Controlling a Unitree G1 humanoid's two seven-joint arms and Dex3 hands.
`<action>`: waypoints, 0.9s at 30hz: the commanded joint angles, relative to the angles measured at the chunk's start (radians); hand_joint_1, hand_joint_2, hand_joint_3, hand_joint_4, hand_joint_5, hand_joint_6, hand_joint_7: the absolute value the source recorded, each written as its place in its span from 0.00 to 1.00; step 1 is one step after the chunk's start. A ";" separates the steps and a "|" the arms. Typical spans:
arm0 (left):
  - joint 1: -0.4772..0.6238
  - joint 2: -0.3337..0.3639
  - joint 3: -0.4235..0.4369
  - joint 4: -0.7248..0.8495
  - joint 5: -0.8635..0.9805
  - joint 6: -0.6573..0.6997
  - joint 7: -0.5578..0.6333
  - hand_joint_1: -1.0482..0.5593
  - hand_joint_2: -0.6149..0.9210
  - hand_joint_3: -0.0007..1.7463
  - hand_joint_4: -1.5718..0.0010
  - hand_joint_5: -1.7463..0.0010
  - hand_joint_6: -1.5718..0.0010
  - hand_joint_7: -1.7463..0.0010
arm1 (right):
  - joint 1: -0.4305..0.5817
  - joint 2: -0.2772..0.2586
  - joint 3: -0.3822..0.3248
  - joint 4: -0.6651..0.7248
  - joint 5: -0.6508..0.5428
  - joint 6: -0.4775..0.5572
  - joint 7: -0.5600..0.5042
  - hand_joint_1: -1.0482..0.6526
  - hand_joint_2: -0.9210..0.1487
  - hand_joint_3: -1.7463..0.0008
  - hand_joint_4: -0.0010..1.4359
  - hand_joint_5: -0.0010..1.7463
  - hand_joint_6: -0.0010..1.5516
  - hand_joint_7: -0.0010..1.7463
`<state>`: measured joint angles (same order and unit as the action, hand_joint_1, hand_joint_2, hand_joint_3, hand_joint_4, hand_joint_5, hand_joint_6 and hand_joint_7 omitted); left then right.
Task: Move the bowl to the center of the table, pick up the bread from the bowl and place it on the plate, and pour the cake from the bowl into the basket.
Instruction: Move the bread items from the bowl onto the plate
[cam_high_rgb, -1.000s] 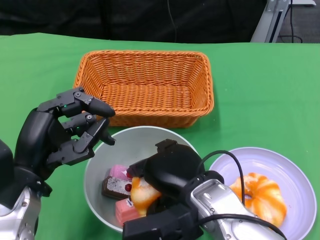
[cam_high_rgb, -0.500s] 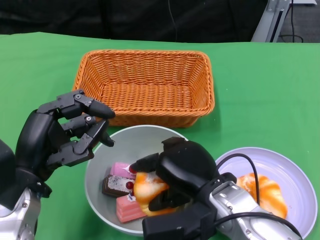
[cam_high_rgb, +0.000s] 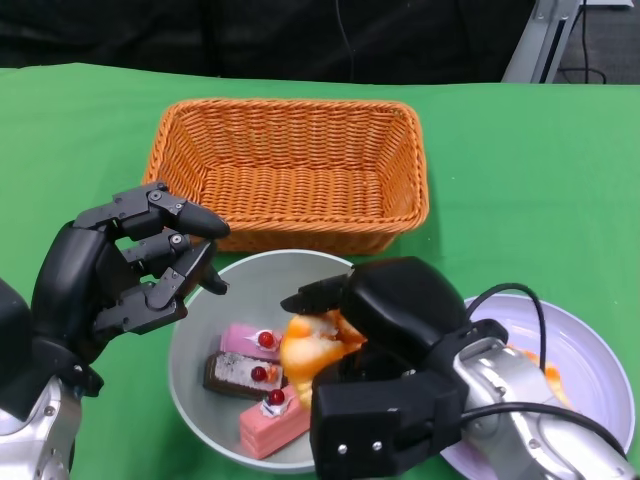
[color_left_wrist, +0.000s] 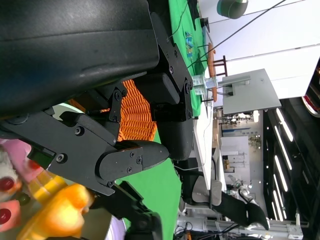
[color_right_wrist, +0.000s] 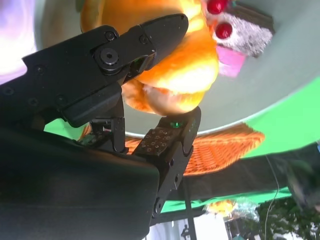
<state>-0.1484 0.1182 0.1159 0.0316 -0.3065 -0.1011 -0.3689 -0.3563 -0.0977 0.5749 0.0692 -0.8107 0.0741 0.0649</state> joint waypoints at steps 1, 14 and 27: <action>0.001 0.011 0.009 0.016 0.006 -0.016 -0.002 0.47 0.86 0.41 0.52 0.20 0.45 0.50 | 0.014 -0.008 -0.034 -0.058 0.036 0.011 0.028 0.45 0.06 1.00 0.64 0.73 0.75 0.00; -0.001 0.014 0.012 0.024 0.013 -0.012 0.003 0.47 0.85 0.42 0.53 0.18 0.46 0.47 | 0.038 0.003 -0.105 -0.249 0.092 0.085 0.103 0.47 0.03 1.00 0.61 0.79 0.76 0.00; -0.001 0.009 0.016 0.028 0.020 -0.009 0.010 0.48 0.86 0.42 0.52 0.19 0.45 0.47 | 0.055 -0.002 -0.118 -0.289 0.111 0.114 0.122 0.48 0.04 1.00 0.62 0.75 0.78 0.01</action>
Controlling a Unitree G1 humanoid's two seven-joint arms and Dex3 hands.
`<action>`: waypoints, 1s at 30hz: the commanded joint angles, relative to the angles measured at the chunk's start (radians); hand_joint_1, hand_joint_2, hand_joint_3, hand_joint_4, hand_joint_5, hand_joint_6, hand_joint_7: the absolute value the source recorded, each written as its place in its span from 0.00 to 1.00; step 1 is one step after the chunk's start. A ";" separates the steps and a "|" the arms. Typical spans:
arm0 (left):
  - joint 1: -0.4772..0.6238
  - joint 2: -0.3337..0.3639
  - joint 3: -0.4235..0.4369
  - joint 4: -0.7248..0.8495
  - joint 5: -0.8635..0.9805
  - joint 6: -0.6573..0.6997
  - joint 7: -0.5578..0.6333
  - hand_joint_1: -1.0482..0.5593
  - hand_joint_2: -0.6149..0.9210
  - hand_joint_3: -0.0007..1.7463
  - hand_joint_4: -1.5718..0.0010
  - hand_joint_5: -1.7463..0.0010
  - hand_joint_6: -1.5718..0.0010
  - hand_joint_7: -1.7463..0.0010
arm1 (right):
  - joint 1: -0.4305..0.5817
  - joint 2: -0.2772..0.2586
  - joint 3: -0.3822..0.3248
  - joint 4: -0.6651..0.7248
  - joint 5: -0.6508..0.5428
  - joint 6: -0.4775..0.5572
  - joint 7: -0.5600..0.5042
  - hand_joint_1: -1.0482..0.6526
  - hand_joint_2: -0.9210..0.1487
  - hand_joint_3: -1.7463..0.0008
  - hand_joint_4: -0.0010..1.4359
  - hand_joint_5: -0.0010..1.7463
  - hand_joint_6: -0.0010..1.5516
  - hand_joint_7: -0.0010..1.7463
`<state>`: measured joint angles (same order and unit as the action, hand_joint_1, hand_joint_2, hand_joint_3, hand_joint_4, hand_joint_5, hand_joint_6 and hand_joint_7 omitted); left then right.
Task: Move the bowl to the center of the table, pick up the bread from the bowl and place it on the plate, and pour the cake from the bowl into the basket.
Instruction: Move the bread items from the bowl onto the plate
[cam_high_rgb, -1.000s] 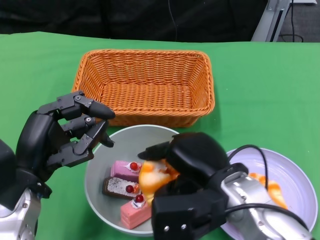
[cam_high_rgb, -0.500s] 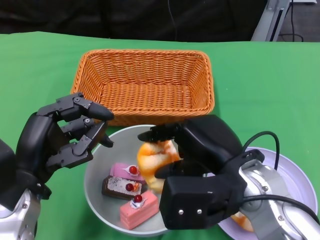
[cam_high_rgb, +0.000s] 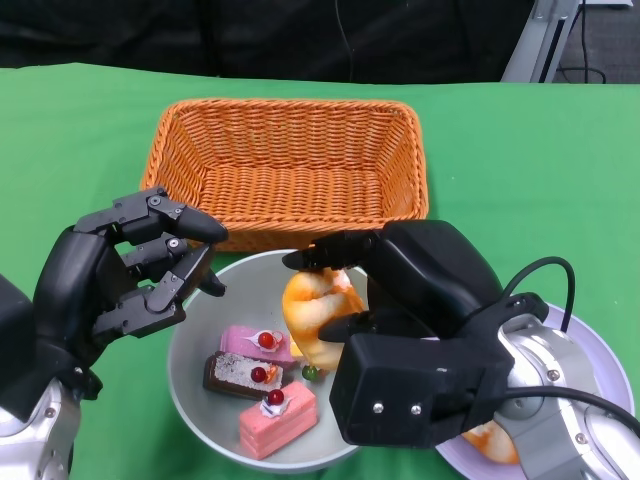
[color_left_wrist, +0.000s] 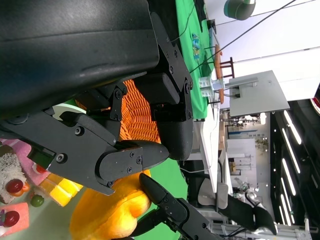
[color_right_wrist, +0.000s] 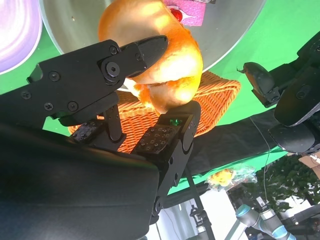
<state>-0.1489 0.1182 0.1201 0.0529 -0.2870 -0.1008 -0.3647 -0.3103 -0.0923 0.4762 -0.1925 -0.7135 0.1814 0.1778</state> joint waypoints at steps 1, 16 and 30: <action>-0.001 0.009 0.012 0.008 0.000 -0.011 0.005 0.48 0.85 0.42 0.52 0.19 0.45 0.47 | 0.009 -0.007 -0.019 -0.029 0.013 0.008 0.011 0.48 0.05 1.00 0.63 0.74 0.78 0.00; -0.006 0.015 0.013 0.020 0.006 -0.016 0.003 0.47 0.85 0.41 0.52 0.19 0.46 0.47 | 0.019 -0.015 -0.048 -0.107 0.047 0.021 0.057 0.49 0.03 1.00 0.62 0.78 0.81 0.01; -0.002 0.015 0.013 0.014 0.017 -0.012 0.013 0.48 0.86 0.40 0.52 0.19 0.46 0.47 | 0.060 -0.064 -0.082 -0.203 0.079 0.052 0.133 0.53 0.00 0.92 0.57 0.99 0.83 0.02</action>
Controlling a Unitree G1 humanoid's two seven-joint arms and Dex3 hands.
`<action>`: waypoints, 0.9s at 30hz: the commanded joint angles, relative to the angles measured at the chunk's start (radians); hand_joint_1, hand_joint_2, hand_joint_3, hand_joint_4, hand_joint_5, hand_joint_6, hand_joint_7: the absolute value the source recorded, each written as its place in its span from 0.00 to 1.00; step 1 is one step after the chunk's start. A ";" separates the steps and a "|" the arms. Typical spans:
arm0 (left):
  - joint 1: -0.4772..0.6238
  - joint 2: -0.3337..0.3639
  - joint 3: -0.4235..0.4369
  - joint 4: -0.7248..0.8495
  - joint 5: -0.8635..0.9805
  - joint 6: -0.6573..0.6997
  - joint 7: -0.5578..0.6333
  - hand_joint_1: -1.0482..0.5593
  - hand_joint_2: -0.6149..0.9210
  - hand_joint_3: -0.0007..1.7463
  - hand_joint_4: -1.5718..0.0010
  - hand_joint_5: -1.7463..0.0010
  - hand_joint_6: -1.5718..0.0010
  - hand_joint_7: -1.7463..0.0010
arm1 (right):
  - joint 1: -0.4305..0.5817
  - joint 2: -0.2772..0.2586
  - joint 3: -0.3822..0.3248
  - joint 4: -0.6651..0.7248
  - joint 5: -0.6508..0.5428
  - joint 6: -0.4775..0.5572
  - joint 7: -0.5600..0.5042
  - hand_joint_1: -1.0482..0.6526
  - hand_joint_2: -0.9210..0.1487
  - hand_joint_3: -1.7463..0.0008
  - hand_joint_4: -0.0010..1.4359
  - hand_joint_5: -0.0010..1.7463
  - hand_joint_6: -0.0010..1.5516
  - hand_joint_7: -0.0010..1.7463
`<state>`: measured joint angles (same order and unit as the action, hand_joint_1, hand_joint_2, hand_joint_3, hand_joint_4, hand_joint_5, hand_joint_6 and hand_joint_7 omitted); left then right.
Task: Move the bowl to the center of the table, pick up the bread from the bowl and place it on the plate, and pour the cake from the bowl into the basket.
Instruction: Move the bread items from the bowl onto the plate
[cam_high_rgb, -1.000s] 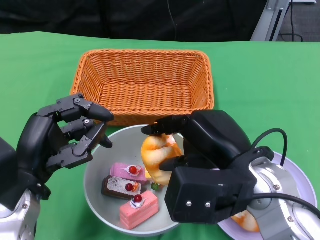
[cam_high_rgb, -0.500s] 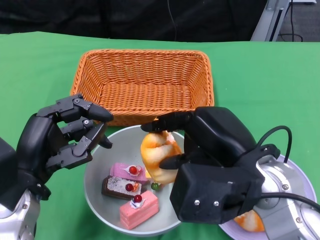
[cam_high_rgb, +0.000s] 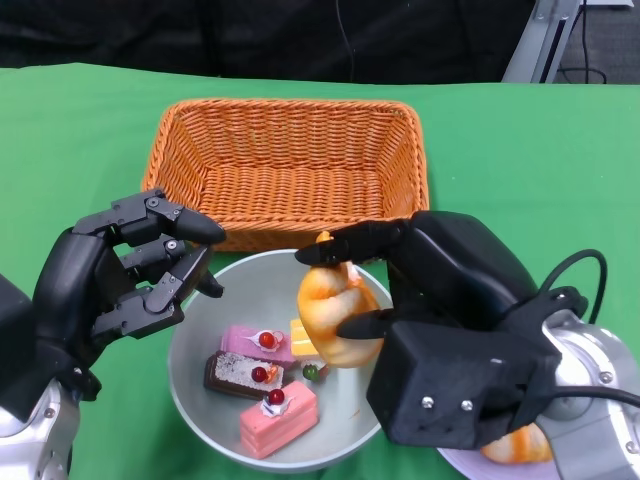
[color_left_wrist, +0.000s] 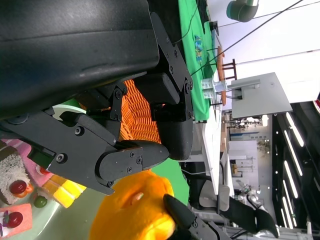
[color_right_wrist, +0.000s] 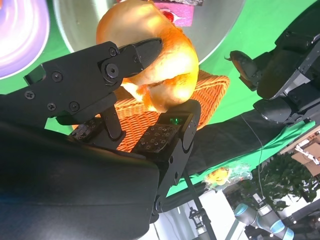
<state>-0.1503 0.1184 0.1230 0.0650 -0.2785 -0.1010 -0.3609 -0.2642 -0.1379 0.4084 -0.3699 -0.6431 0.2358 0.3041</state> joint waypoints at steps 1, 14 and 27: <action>-0.001 0.014 0.010 0.004 0.008 -0.013 0.008 0.48 0.86 0.40 0.52 0.19 0.46 0.47 | 0.017 -0.021 -0.016 -0.032 0.008 -0.003 0.008 0.53 0.00 0.91 0.57 1.00 0.83 0.02; -0.004 0.012 0.013 0.008 0.004 -0.008 0.011 0.48 0.87 0.38 0.52 0.19 0.46 0.47 | 0.070 -0.042 -0.075 -0.148 0.049 0.041 0.047 0.54 0.23 0.57 0.58 1.00 0.56 0.61; -0.005 0.019 0.020 0.015 0.007 -0.005 0.008 0.48 0.87 0.38 0.52 0.19 0.46 0.47 | 0.163 -0.123 -0.226 -0.284 0.098 0.059 0.082 0.54 0.25 0.58 0.57 0.99 0.58 0.51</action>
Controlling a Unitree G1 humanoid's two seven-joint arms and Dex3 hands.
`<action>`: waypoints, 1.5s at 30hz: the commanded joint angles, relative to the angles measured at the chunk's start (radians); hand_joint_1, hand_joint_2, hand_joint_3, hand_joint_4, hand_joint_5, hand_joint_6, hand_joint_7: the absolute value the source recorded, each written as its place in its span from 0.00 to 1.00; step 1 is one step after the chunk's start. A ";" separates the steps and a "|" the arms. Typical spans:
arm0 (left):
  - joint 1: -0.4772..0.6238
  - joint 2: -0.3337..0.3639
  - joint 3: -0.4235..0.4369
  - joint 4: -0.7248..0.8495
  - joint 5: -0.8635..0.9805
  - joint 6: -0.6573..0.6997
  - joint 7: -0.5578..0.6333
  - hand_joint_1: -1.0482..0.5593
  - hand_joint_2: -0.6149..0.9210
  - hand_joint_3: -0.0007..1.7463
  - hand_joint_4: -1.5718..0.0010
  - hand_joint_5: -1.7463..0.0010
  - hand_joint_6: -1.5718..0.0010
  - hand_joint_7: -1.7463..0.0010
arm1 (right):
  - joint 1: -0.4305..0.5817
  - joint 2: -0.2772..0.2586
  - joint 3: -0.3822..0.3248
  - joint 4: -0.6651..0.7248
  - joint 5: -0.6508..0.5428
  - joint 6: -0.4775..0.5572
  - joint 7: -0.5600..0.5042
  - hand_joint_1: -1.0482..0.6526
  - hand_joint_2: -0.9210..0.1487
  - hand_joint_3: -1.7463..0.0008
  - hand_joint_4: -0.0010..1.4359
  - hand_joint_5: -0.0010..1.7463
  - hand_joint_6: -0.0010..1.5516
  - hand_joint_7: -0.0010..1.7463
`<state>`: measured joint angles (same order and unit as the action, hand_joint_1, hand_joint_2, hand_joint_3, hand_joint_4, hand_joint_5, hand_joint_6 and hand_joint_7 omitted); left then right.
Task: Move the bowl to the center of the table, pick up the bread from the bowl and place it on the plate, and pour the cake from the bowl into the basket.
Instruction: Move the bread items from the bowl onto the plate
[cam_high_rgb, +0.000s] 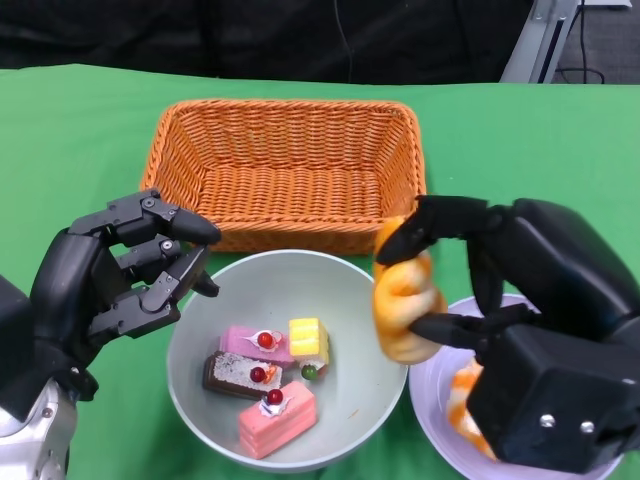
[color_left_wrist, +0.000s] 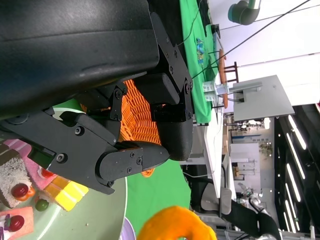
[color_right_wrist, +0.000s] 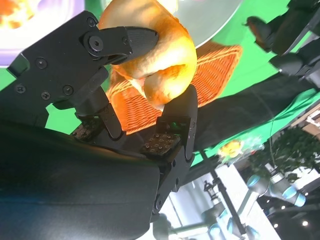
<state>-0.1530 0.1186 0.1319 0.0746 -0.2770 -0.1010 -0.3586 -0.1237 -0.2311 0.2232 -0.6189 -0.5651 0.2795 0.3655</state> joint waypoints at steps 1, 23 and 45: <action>-0.003 0.019 0.012 0.009 0.006 -0.009 0.004 0.48 0.87 0.38 0.52 0.19 0.46 0.47 | 0.029 -0.036 -0.050 -0.044 0.024 0.026 0.029 0.54 0.21 0.62 0.57 0.99 0.58 0.51; -0.015 0.028 0.036 0.042 -0.008 -0.030 -0.015 0.48 0.86 0.40 0.49 0.21 0.44 0.49 | 0.206 -0.165 -0.247 -0.133 0.063 -0.010 0.050 0.57 0.33 0.49 0.58 1.00 0.53 0.68; -0.014 0.048 0.044 0.050 -0.018 -0.040 -0.034 0.49 0.86 0.40 0.49 0.22 0.44 0.50 | 0.315 -0.237 -0.298 -0.016 0.041 -0.129 0.016 0.59 0.28 0.57 0.57 0.99 0.56 0.64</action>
<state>-0.1591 0.1468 0.1633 0.1176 -0.2878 -0.1335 -0.3861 0.1832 -0.4504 -0.0636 -0.6426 -0.5250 0.1604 0.3898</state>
